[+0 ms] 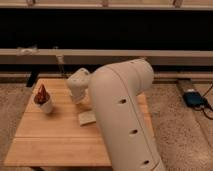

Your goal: Push the eraser across the table

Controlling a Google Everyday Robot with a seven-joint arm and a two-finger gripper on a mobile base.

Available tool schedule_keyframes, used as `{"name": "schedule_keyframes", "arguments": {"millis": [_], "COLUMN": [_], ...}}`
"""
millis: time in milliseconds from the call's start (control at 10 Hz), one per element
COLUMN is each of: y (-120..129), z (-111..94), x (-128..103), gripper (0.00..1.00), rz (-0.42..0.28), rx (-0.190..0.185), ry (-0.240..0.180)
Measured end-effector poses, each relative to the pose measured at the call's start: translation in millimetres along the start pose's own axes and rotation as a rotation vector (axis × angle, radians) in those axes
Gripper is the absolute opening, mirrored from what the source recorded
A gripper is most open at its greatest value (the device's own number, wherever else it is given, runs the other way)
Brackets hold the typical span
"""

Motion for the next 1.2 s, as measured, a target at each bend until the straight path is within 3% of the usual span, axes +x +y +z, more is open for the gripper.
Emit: {"name": "schedule_keyframes", "arguments": {"millis": [400,500,800,1200], "y": [1.6,5.7,9.5,10.6], "z": [-29.3,-36.5,-56.3,-60.7], "x": [-19.7,-25.8,-43.7,-47.8], "gripper": [0.74,0.79,0.80,0.80], "rz": [-0.014,-0.012,-0.002,0.001], "rx": [0.045,0.057,0.102,0.115], "ry": [0.023,0.030,0.057,0.064]}}
